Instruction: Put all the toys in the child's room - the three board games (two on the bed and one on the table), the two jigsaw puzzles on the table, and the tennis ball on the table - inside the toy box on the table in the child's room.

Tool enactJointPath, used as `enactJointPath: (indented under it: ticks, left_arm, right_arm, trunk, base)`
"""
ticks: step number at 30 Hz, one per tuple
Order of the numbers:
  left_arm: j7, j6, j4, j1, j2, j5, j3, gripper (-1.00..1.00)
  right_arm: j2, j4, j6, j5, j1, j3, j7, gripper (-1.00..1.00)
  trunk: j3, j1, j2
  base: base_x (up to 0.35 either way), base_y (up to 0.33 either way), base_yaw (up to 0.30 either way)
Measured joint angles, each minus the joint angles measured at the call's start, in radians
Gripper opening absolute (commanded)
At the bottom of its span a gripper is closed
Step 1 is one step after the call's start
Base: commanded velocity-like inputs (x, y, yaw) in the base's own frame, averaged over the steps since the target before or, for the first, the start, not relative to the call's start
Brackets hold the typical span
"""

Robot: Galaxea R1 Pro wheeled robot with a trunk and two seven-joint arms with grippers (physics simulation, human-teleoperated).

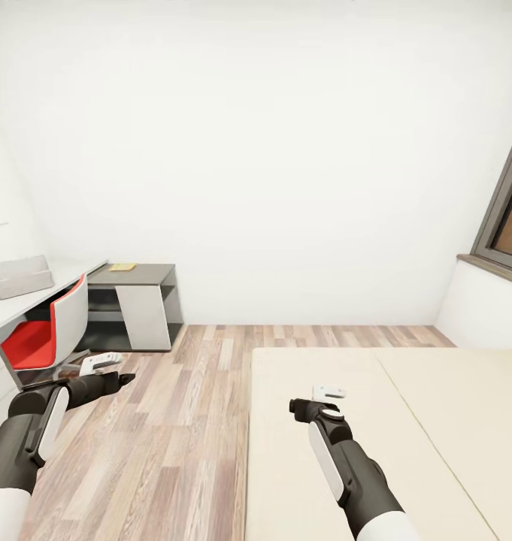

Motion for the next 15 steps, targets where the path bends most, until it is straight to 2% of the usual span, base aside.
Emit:
enactJointPath:
  ticks: [15]
  left_arm:
    - [0.0, 0.0, 0.0, 0.0, 0.0, 0.0, 0.0, 1.0]
  right_arm:
    - [0.0, -0.007, -0.019, -0.001, 0.0, 0.001, 0.0, 1.0]
  trunk:
    - [0.0, 0.0, 0.0]
  base:
    - [0.0, 0.0, 0.0]
